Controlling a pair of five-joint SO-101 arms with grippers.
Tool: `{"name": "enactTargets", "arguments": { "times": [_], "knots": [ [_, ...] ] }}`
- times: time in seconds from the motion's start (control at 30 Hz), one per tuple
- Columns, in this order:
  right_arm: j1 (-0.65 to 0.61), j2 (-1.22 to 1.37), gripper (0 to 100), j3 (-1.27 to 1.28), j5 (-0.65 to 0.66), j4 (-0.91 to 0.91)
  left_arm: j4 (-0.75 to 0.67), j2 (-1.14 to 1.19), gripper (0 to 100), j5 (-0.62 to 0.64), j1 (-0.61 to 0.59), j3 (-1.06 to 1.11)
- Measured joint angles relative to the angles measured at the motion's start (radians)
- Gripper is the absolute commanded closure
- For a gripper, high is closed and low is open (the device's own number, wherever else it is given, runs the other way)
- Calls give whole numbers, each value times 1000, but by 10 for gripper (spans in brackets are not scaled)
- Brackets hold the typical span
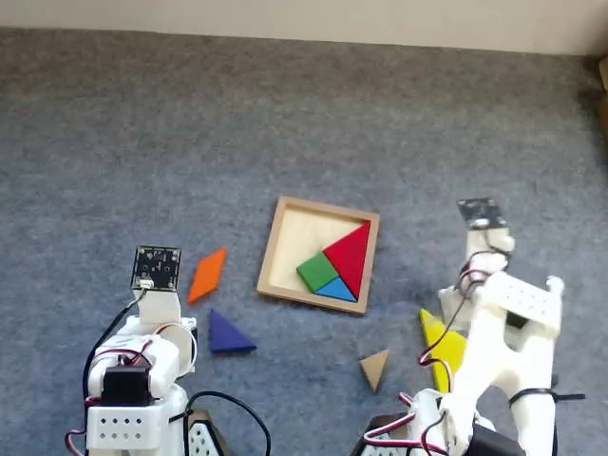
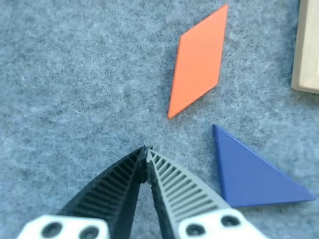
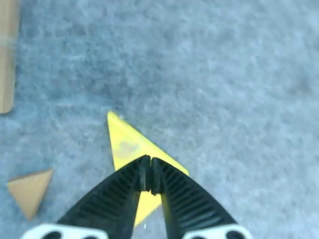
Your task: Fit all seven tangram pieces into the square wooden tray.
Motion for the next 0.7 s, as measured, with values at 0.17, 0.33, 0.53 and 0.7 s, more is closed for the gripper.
{"name": "enactTargets", "arguments": {
  "times": [0.17, 0.33, 0.53, 0.7],
  "knots": [
    [78, 0, 978, -84, 114, 149, 0, 0, 993, 0, 0, 0],
    [130, 0, 978, -9, 273, 181, 0, 0, 993, 0, 0, 0],
    [175, 0, 978, 94, 391, 180, 0, 0, 993, 0, 0, 0],
    [245, 0, 978, 150, 470, 101, 0, 0, 993, 0, 0, 0]
  ]
}}
